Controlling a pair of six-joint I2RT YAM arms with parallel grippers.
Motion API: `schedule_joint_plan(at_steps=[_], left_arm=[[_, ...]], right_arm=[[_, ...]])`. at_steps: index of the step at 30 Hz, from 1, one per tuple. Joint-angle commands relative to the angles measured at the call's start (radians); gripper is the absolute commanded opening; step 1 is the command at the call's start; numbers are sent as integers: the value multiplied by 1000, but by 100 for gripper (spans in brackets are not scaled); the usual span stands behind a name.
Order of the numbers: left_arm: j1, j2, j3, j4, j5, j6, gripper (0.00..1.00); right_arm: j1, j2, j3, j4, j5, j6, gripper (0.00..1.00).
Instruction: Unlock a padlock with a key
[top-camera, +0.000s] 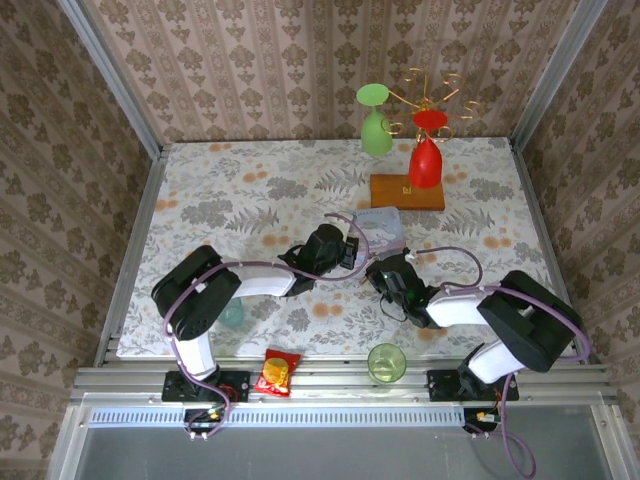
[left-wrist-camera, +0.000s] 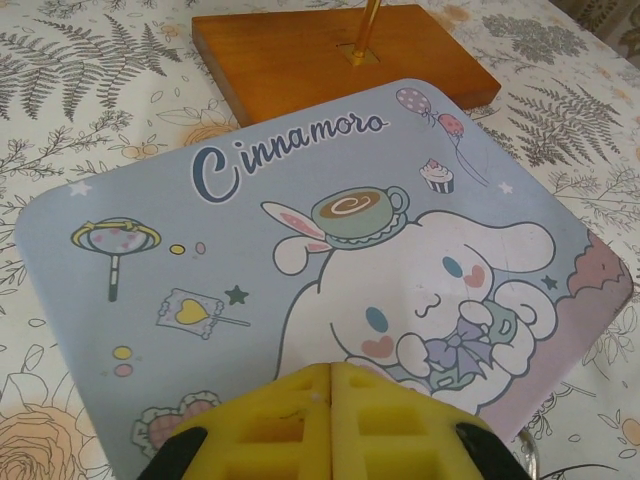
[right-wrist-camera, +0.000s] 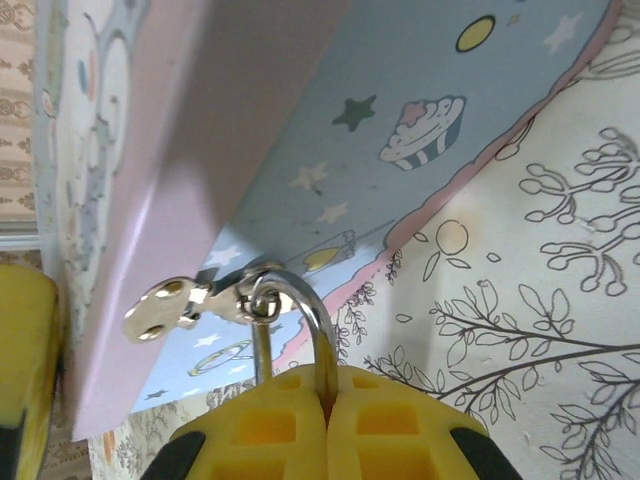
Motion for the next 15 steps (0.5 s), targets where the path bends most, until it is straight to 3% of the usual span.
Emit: schedule_joint_plan(at_steps=[1, 5, 15], left_arm=[[25, 34, -61, -185, -18, -30, 8], [28, 41, -66, -173, -18, -38, 8], [35, 70, -48, -180, -7, -40, 7]], right_arm=[[-12, -79, 6, -98, 188, 38, 1], [-11, -155, 42, -237, 238, -11, 1], [-26, -29, 34, -146, 154, 1, 0]])
